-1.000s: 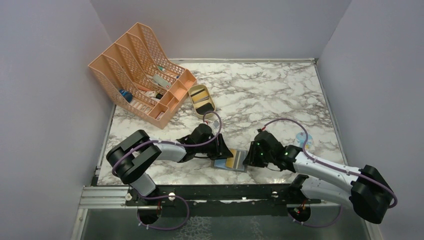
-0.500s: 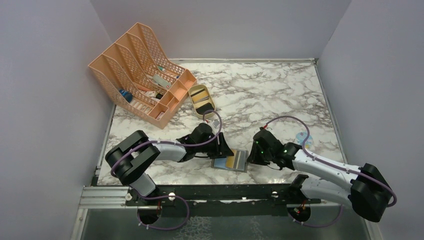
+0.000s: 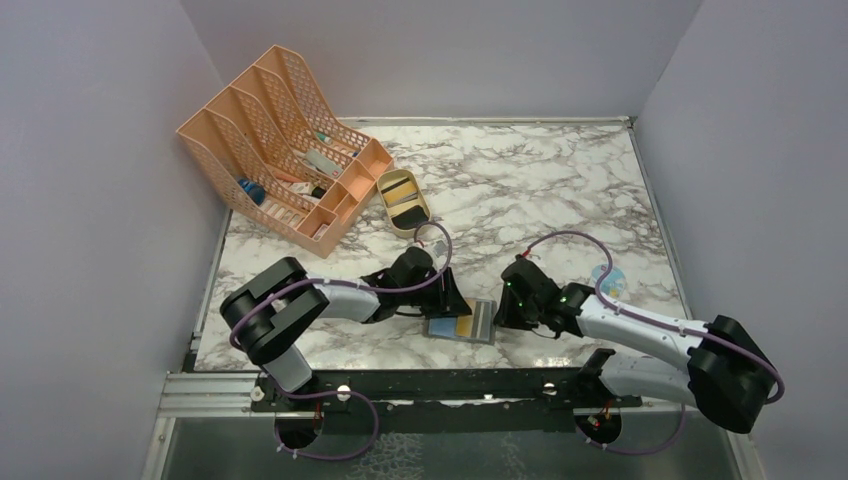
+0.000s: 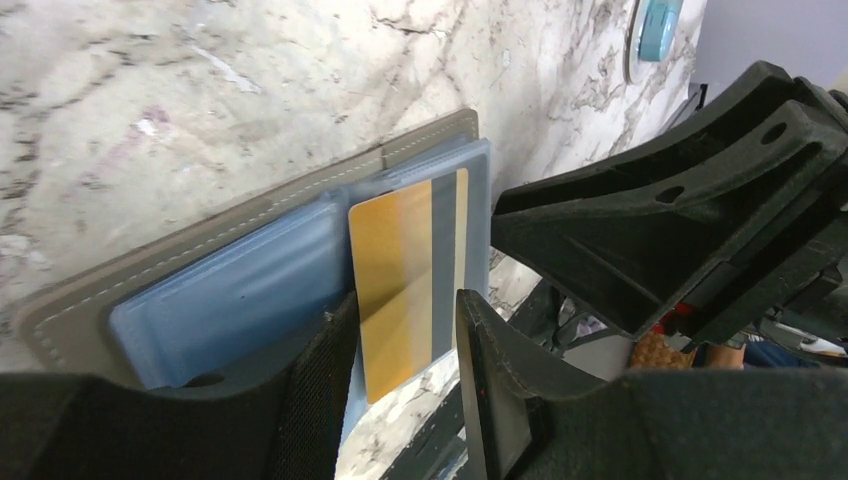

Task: Put the credit cards into the card holder
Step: Insert the credit card into the card holder.

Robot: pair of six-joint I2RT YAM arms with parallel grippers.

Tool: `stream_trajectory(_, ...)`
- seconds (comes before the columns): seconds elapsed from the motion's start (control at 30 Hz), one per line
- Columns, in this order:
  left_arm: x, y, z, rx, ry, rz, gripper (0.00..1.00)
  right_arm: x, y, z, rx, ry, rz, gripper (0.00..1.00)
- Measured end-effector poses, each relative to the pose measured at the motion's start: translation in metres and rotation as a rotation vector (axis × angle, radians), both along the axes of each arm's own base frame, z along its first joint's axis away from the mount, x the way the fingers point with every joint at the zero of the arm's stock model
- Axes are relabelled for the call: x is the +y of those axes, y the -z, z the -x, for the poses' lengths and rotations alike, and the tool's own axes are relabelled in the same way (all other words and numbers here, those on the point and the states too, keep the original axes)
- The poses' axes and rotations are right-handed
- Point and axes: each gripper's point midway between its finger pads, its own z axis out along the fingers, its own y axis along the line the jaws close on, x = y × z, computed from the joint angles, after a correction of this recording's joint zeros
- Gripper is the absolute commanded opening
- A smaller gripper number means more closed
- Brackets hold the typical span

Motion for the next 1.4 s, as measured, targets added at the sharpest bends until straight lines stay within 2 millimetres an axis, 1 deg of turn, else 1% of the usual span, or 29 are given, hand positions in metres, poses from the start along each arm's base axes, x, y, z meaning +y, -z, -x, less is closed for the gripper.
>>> stream_trajectory(0.3,-0.016,0.0,0.015,0.013,0.043,-0.016,0.43,0.007,0.003,-0.004,-0.006,-0.007,-0.016,0.25)
stream_trajectory(0.47,-0.019,0.001,0.017,0.012,0.045,-0.029,0.43,0.008,0.003,-0.005,-0.011,-0.011,-0.018,0.25)
stream_trajectory(0.67,-0.02,0.001,0.016,0.003,0.036,-0.036,0.47,0.005,0.002,-0.006,-0.019,-0.004,-0.008,0.26)
stream_trajectory(0.73,-0.021,0.0,0.016,-0.003,0.036,-0.033,0.51,0.001,0.0,-0.006,-0.025,0.001,0.002,0.28)
stream_trajectory(0.8,-0.022,-0.001,0.017,-0.011,0.034,-0.032,0.52,-0.002,-0.002,-0.006,-0.033,0.005,0.016,0.3)
stream_trajectory(0.9,-0.023,-0.005,0.016,-0.029,0.026,-0.028,0.52,-0.005,-0.014,-0.01,-0.056,0.006,0.031,0.31)
stream_trajectory(0.97,-0.023,-0.007,0.015,-0.038,0.019,-0.029,0.53,-0.003,-0.027,-0.015,-0.085,0.004,0.018,0.32)
stream_trajectory(1.1,-0.02,-0.009,0.011,-0.059,0.004,-0.055,0.61,0.004,-0.057,-0.022,-0.157,-0.011,-0.039,0.34)
stream_trajectory(1.2,-0.019,-0.013,0.003,-0.097,0.001,-0.087,0.62,0.005,-0.069,-0.023,-0.192,-0.021,-0.066,0.36)
stream_trajectory(1.27,-0.021,-0.022,-0.005,-0.142,0.004,-0.114,0.62,0.004,-0.071,-0.022,-0.198,-0.028,-0.069,0.37)
stream_trajectory(1.4,-0.027,-0.048,-0.03,-0.248,0.019,-0.153,0.62,0.002,-0.08,-0.02,-0.221,-0.042,-0.087,0.37)
